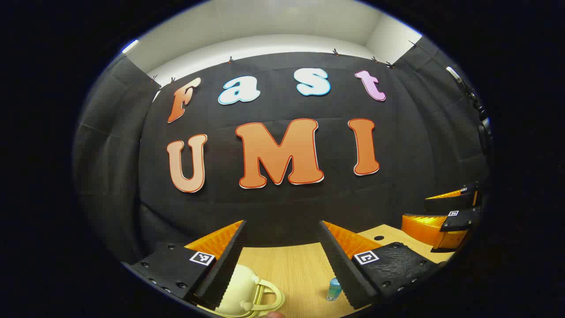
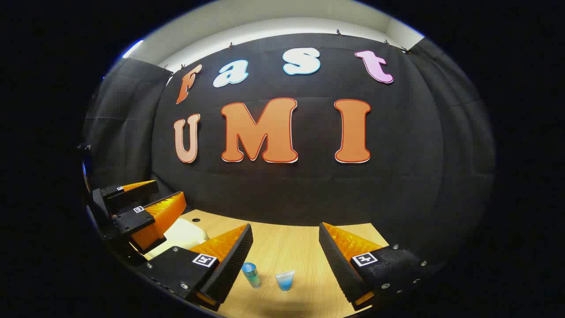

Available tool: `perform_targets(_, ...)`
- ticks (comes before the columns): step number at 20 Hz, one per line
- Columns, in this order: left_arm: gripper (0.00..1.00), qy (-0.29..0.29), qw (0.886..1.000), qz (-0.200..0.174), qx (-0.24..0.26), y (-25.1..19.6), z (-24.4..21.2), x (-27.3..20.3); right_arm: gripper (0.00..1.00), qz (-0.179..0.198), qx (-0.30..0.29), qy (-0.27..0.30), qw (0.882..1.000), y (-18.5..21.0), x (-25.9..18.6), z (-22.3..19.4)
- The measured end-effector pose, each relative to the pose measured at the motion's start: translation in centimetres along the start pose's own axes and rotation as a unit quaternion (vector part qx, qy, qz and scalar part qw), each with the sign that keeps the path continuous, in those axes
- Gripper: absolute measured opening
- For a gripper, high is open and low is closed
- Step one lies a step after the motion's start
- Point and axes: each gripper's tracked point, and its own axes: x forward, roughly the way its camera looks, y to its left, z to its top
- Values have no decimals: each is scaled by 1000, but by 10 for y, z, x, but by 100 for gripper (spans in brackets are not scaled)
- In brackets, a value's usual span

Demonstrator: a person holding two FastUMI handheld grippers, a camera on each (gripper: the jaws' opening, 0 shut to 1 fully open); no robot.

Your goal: First open the suitcase, pack the skin care products into it, and then close the suitcase.

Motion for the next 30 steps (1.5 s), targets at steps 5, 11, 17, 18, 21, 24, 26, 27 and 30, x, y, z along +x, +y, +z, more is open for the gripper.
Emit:
perform_targets(5, 98, -6, 1000, -3, 4, 4, 3, 8, 96, -6, -9, -1, 1000, 0, 2, -1)
perform_targets(11, 98, -1, 1000, -3, -8, 9, -2, 19, 95, -18, -17, -15, 1000, 4, 4, 5)
perform_targets(17, 98, 18, 1000, 4, 2, 19, -16, 30, 95, -3, -32, -3, 999, 12, 8, -7)
perform_targets(18, 98, 21, 1000, 5, 8, 21, -19, 31, 95, -2, -35, -1, 999, 12, 9, -9)
perform_targets(21, 98, 36, 999, 4, 30, 27, -32, 32, 96, -2, -35, 1, 999, 7, 11, -11)
perform_targets(24, 98, 61, 997, -1, 57, 30, -58, 32, 95, -10, -37, 2, 999, -3, 15, -12)
perform_targets(26, 98, 78, 993, -21, 86, 27, -77, 33, 95, -18, -39, 4, 999, -12, 17, -12)
perform_targets(27, 98, 87, 990, -37, 105, 22, -87, 35, 95, -21, -40, 6, 999, -16, 18, -13)
perform_targets(30, 98, 124, 978, -78, 151, 14, -127, 33, 95, -35, -44, 11, 998, -26, 19, -15)
